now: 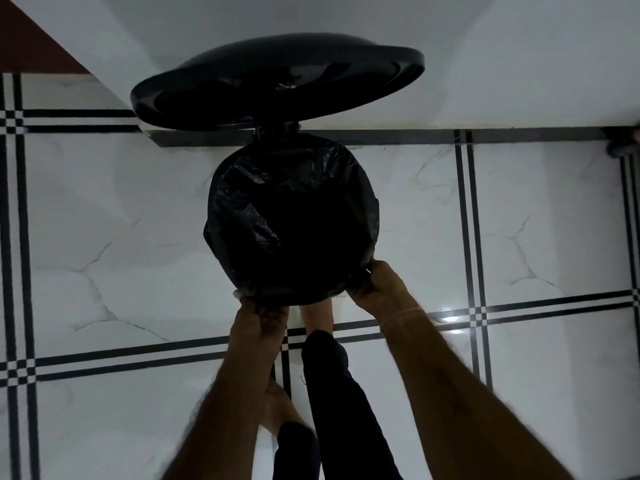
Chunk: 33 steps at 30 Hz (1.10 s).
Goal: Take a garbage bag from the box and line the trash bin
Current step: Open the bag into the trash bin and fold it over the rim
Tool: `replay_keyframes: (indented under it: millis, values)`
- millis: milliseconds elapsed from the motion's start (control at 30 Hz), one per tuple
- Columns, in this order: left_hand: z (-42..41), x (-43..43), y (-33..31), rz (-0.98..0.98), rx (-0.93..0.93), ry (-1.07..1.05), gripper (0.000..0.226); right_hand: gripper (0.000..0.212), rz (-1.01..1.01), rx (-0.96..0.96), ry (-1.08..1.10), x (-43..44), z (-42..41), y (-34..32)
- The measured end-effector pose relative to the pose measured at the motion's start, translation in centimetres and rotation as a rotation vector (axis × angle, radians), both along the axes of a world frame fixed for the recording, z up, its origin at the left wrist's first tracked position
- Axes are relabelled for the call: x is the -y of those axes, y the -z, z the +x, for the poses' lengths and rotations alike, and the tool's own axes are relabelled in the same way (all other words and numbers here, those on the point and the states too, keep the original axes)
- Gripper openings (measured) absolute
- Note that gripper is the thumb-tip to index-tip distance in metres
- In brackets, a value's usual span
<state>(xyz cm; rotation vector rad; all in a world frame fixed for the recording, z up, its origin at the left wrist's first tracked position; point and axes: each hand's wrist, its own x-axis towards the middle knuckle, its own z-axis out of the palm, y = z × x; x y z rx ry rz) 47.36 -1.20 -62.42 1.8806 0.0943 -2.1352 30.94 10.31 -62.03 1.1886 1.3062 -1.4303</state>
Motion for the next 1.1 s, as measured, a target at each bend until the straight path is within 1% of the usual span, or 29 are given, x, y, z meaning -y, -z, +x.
replay_keyframes:
  millis: [67,133,200,233,300,333,367,433,500,533,600,667,733,767,800,833,900,933,1000,1033,1100]
  values:
    - [0.0,0.6,0.0,0.057,0.059,0.050,0.025,0.019,0.058,-0.031,-0.061,0.0,-0.5,-0.2]
    - [-0.2,1.1,-0.1,0.075,0.090,0.082,0.029,0.016,0.081,-0.042,-0.115,-0.3,-1.0,-0.4]
    - [-0.2,1.7,-0.5,0.013,0.092,0.085,0.029,0.011,0.080,-0.058,-0.180,-0.5,-1.4,-0.5]
    - [-0.1,2.0,-0.9,-0.025,0.074,0.065,0.034,0.013,0.087,-0.077,-0.211,-0.6,-1.5,-0.7]
    - [0.2,2.8,-1.8,-0.065,0.033,0.055,0.039,0.030,0.073,-0.131,-0.158,-0.7,-1.7,-1.1]
    - [0.3,3.2,-2.1,-0.066,0.022,0.078,0.036,0.037,0.046,-0.151,-0.126,-0.8,-1.8,-1.3]
    - [0.5,3.6,-2.0,-0.063,0.016,0.106,0.030,0.039,0.026,-0.157,-0.128,-0.9,-1.9,-1.4]
    - [0.6,4.1,-1.8,-0.055,0.003,0.147,0.022,0.034,0.012,-0.130,-0.163,-0.9,-2.0,-1.7]
    - [0.7,4.3,-1.6,-0.056,0.003,0.150,0.020,0.029,-0.032,-0.107,-0.123,-0.9,-2.1,-1.6]
    - [0.7,4.4,-1.7,-0.075,0.023,0.153,0.021,0.028,-0.048,-0.127,-0.105,-0.7,-2.2,-1.6]
    - [0.5,4.8,-1.8,-0.153,0.073,0.182,0.032,0.027,-0.025,-0.199,-0.164,-0.3,-2.5,-1.8]
    - [0.2,5.2,-2.2,-0.208,0.100,0.260,0.039,0.036,-0.013,-0.243,-0.245,-0.1,-2.8,-2.0]
    - [-0.2,5.8,-2.2,-0.198,0.116,0.332,0.027,0.040,-0.016,-0.225,-0.323,-0.3,-3.2,-2.2]
    - [-0.4,6.3,-2.1,-0.194,0.143,0.356,0.020,0.037,-0.010,-0.221,-0.356,0.0,-3.6,-2.4]
    - [-0.6,6.8,-2.0,-0.218,0.187,0.376,0.016,0.033,0.038,-0.255,-0.390,0.0,-3.7,-2.7]
    - [-0.9,7.3,-2.0,-0.267,0.245,0.396,0.016,0.031,0.113,-0.330,-0.418,0.2,-3.8,-2.8]
    - [-2.3,9.0,-1.9,-0.440,0.343,0.427,0.027,0.037,0.249,-0.544,-0.470,1.5,-5.1,-2.9]
    - [-3.3,9.9,-2.0,-0.545,0.371,0.466,0.034,0.040,0.274,-0.619,-0.504,2.8,-6.0,-2.9]
    - [-5.5,11.5,-2.2,-0.709,0.359,0.566,0.039,0.048,0.274,-0.679,-0.597,5.5,-7.7,-3.0]
    - [-6.4,12.3,-2.0,-0.738,0.324,0.600,0.038,0.052,0.280,-0.686,-0.662,6.9,-8.4,-2.6]
    - [-7.2,13.8,-1.2,-0.733,0.277,0.637,0.030,0.056,0.304,-0.706,-0.788,8.9,-9.6,-1.6]
